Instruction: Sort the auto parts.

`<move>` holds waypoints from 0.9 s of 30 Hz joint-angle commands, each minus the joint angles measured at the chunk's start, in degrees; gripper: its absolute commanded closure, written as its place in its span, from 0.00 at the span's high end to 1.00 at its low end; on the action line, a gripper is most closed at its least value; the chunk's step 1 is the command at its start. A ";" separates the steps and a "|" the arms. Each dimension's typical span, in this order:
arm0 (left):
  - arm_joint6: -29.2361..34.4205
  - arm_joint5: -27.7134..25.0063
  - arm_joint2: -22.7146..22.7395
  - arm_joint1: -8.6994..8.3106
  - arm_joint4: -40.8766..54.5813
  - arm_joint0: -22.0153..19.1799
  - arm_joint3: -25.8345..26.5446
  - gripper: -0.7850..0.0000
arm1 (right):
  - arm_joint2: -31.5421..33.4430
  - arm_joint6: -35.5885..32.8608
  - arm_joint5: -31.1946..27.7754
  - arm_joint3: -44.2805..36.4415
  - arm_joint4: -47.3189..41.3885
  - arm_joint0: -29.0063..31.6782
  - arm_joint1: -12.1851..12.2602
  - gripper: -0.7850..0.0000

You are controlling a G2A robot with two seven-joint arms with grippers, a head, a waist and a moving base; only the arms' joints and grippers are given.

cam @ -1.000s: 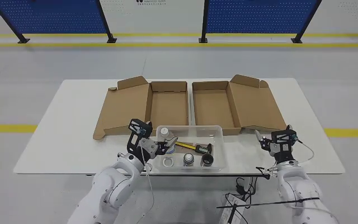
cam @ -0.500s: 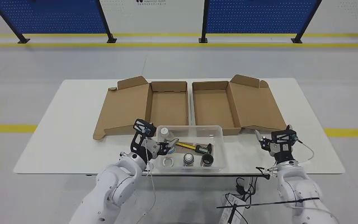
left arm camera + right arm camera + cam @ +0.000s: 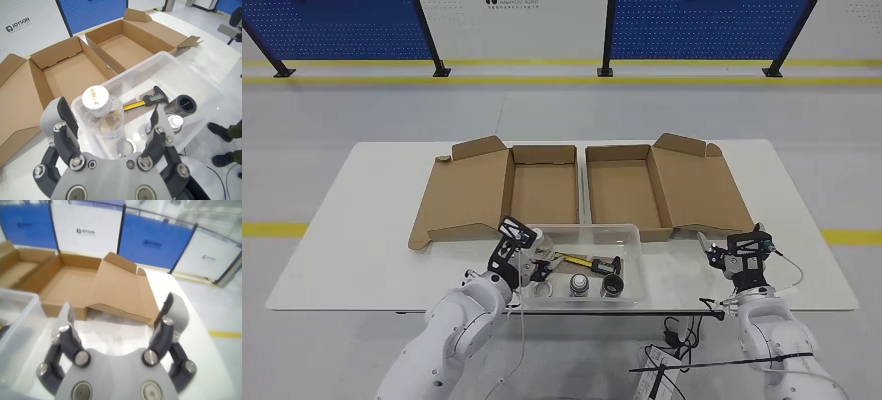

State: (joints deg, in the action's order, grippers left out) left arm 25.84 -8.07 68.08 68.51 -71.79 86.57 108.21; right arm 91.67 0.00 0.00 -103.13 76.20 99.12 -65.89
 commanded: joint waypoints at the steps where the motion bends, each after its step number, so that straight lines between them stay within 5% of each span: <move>1: -0.01 0.12 -0.39 0.08 0.03 -0.24 -0.27 1.00 | 0.00 0.00 0.00 0.00 0.00 0.00 0.00 1.00; 15: -1.06 1.91 -3.24 0.87 0.52 -2.79 -4.49 1.00 | 0.00 0.00 0.00 0.00 0.00 0.00 0.00 1.00; 20: -1.42 1.66 -4.25 1.09 0.43 -3.41 -5.30 0.91 | 0.00 0.00 0.00 0.00 0.00 0.00 0.00 1.00; 27: -1.64 2.45 -4.78 1.33 0.15 -4.13 -6.57 0.97 | 0.00 0.00 0.00 0.00 0.00 0.00 0.00 1.00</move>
State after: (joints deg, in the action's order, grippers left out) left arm 24.25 -5.92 63.31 69.80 -71.69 82.53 101.82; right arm 91.67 0.00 0.00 -103.13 76.20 99.12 -65.89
